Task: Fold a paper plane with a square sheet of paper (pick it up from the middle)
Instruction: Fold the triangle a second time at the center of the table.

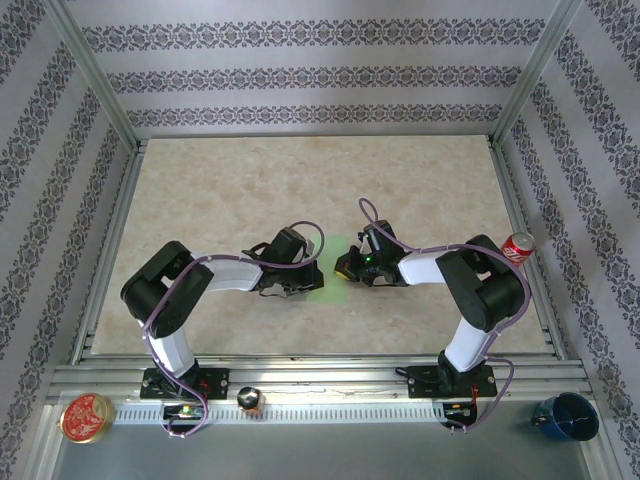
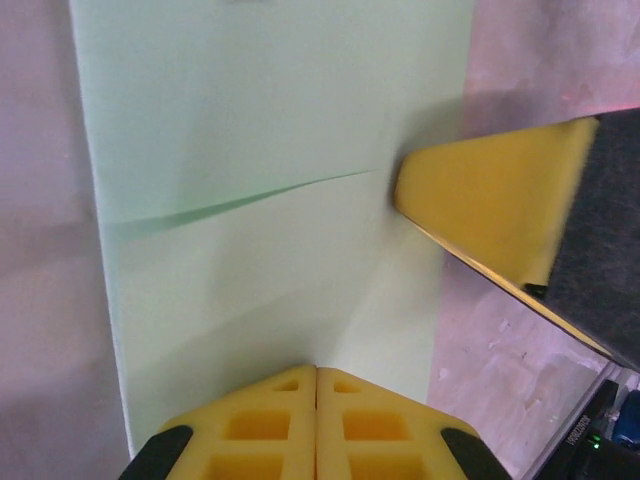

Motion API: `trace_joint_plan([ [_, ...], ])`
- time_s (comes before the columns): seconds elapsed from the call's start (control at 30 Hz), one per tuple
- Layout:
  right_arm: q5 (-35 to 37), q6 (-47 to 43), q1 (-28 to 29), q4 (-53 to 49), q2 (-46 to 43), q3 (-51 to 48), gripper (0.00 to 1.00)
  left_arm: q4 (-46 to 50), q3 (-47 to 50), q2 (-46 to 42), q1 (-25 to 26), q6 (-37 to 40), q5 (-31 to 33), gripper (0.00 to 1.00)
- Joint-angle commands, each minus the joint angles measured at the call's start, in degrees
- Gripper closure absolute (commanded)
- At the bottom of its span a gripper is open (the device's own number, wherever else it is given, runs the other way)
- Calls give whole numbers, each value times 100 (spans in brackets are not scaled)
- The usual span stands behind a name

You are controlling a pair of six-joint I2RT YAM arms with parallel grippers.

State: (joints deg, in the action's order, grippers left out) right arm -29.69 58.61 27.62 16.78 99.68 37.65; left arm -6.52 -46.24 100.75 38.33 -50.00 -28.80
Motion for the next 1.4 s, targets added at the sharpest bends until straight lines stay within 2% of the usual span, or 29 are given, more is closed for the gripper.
trace_joint_plan([
  [0.0,345,21,-19,-465,237,-154,100,-43,-90,-189,88,-36,-239,93],
  [0.23,341,37,-11,-458,258,-144,100,-490,-224,248,87,-390,-553,93],
  [0.37,333,22,-11,-487,254,-144,100,-446,-147,421,96,-459,-409,93],
  [0.5,350,11,-27,-500,252,-178,100,-277,146,247,88,-423,-100,93],
  [0.77,368,-7,-20,-508,289,-206,100,-821,961,-161,83,-748,-136,91],
  [1.07,359,-16,-28,-536,280,-196,100,-587,1556,-775,87,-918,118,89],
  [1.37,328,-7,-28,-529,260,-153,100,-21,1343,-1350,87,-569,312,92],
])
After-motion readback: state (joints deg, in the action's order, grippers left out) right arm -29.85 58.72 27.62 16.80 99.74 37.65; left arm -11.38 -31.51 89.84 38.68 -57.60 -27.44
